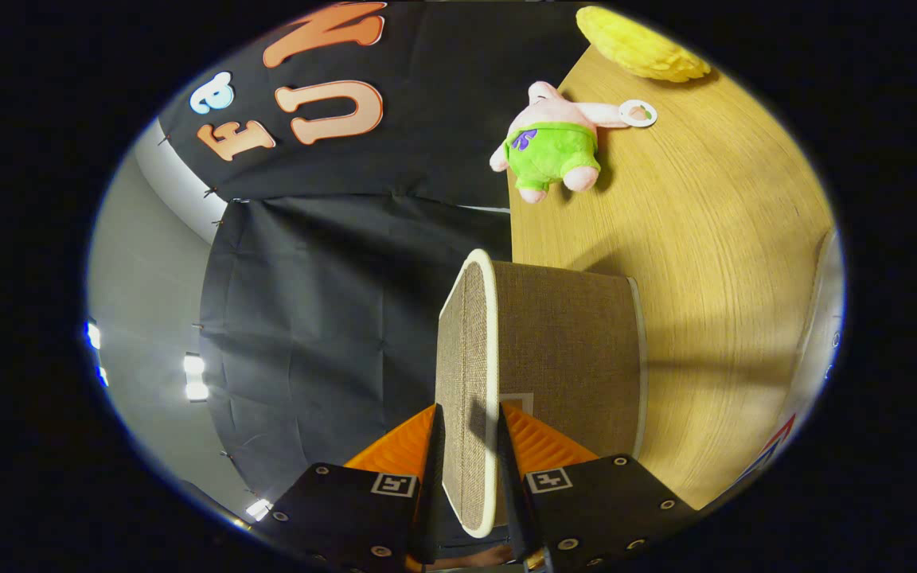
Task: Open the storage box then place both shoes into the box .Put the left shoe in first, then the right shoe, with the right side of both shoes facing outward in a uniform manner.
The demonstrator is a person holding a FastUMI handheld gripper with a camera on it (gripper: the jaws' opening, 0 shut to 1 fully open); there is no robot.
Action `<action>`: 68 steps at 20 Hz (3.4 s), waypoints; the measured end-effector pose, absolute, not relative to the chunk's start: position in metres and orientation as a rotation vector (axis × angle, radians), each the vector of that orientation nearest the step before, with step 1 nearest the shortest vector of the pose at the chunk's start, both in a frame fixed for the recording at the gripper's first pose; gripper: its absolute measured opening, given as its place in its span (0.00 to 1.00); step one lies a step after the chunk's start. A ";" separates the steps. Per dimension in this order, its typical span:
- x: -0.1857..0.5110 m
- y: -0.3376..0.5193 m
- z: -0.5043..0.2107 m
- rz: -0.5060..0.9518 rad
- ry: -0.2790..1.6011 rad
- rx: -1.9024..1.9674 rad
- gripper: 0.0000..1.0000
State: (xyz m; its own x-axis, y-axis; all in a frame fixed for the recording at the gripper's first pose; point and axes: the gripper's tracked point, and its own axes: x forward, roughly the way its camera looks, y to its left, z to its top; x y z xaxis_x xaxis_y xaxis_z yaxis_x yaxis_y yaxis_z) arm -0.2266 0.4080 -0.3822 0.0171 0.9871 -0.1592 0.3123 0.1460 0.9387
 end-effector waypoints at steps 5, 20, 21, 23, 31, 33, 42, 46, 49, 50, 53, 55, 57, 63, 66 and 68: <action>-0.223 0.416 -0.375 0.861 1.489 1.335 0.05; -0.176 0.526 -0.209 1.072 1.330 1.197 0.05; -0.179 0.543 -0.207 1.061 1.352 1.176 0.05; -0.189 0.575 -0.200 1.082 1.339 1.138 0.07; -0.197 0.592 -0.180 1.154 1.276 1.049 0.84; -0.183 0.573 -0.191 1.100 1.239 1.000 0.91; -0.152 0.409 -0.318 0.740 1.165 0.639 0.96; -0.170 0.336 -0.377 0.611 1.238 0.550 0.96; -0.186 0.294 -0.416 0.512 1.287 0.495 0.96; -0.197 0.279 -0.433 0.480 1.304 0.453 0.96; -0.229 0.238 -0.463 0.439 1.350 0.337 0.96; -0.251 0.220 -0.482 0.422 1.393 0.286 0.96; -0.267 0.211 -0.497 0.416 1.428 0.260 0.96; -0.291 0.210 -0.537 0.413 1.484 0.256 0.91; -0.289 0.218 -0.541 0.430 1.458 0.311 0.81; -0.293 0.226 -0.540 0.452 1.467 0.337 0.71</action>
